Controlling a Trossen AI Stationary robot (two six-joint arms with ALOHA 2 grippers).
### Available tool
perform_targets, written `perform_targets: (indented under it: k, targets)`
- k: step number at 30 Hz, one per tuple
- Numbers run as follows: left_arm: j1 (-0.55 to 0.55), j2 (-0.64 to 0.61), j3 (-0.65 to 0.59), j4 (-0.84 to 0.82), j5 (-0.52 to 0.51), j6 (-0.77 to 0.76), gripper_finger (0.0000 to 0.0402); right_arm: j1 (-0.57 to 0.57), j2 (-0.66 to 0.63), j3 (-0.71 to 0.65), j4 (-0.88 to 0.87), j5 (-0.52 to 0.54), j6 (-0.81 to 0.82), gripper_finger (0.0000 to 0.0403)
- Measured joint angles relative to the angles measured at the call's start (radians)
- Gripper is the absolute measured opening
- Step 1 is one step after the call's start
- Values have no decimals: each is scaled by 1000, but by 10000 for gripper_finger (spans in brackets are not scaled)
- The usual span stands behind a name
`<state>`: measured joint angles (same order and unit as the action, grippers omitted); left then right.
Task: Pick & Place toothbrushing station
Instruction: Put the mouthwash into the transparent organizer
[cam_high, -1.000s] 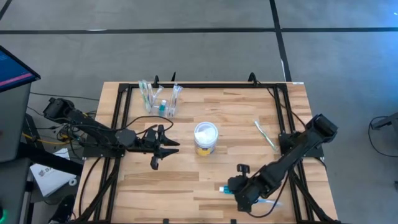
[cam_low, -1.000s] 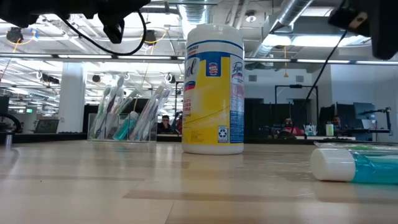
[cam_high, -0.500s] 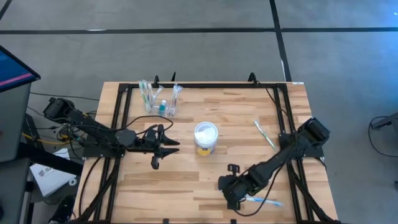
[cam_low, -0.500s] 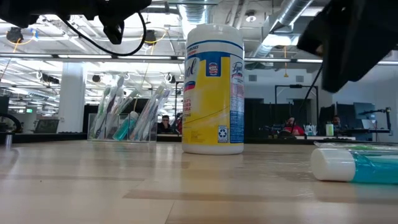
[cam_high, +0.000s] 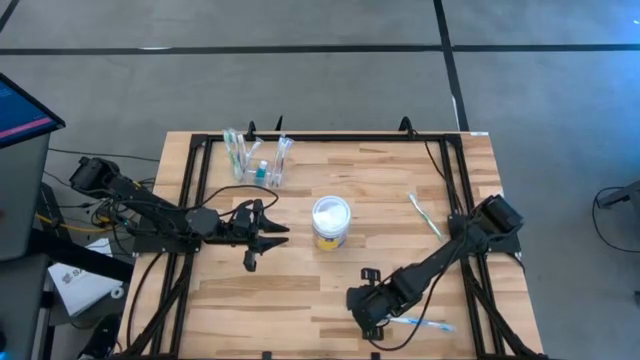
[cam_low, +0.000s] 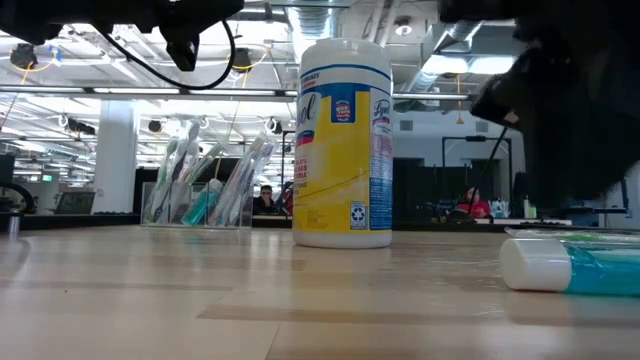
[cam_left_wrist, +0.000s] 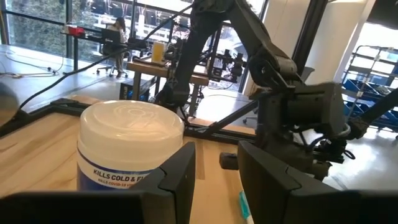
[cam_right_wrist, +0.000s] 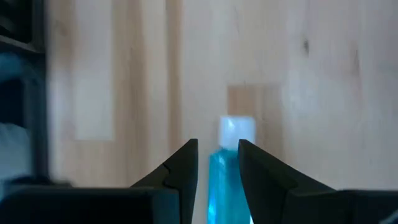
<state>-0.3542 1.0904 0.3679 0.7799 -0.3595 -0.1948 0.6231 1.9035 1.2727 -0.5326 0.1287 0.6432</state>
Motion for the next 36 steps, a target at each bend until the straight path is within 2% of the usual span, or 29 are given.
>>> perform_targets:
  k: [18,36]
  targets:
    - [0,0,-1,2,0,4,114,-27,37,-2,-9,-9,-21,105]
    - [0,0,-1,2,0,7,114,-29,61,0,7,-60,-52,105]
